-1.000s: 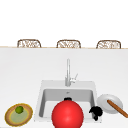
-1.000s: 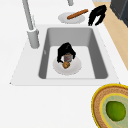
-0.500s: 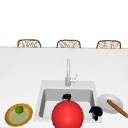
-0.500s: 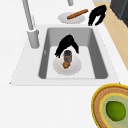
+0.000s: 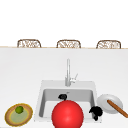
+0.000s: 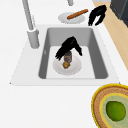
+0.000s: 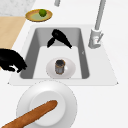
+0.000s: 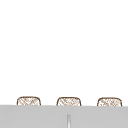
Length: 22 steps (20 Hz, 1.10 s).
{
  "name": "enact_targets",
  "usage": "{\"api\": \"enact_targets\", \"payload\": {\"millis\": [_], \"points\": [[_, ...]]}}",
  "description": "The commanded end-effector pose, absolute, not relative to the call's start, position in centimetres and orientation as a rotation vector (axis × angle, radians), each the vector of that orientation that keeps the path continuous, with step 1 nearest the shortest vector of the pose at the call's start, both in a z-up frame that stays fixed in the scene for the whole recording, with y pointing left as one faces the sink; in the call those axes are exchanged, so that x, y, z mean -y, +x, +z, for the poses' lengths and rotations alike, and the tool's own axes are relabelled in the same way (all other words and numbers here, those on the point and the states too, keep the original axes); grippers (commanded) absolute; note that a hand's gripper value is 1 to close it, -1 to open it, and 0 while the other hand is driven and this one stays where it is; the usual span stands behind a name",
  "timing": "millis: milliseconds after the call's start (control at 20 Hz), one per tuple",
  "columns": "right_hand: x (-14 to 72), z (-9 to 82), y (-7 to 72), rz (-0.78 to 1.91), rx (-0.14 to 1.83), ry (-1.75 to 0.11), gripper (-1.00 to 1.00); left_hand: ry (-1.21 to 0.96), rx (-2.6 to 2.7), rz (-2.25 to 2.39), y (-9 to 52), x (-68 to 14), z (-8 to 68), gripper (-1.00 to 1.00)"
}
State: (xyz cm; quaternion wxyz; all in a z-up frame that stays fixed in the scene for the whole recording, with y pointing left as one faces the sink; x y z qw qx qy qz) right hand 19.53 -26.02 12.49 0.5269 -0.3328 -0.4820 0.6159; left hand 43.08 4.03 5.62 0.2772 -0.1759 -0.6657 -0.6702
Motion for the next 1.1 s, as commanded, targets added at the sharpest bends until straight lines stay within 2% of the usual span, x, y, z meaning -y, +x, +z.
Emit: {"api": "enact_targets", "payload": {"millis": [0, 200, 450, 800, 1050], "points": [[26.0, 12.5, 19.5, 1.472, 1.152, -0.795, 0.00, -0.500, 1.847, -1.853, 42.8, -4.9, 8.3, -1.00], [26.0, 12.5, 19.5, 1.472, 1.152, -0.795, 0.00, -0.548, 1.859, -1.840, 42.3, -5.2, 9.9, -1.00], [26.0, 12.5, 19.5, 1.472, 1.152, -0.795, 0.00, -0.449, 2.017, -1.752, 40.9, -6.7, 9.7, -1.00], [26.0, 12.5, 19.5, 1.472, 1.152, -0.795, 0.00, -0.487, 1.875, -1.803, 40.8, -6.6, 10.2, -1.00], [26.0, 12.5, 19.5, 1.472, 1.152, -0.795, 0.00, -0.477, 1.927, -1.847, 37.1, -9.9, 10.1, -1.00]]}}
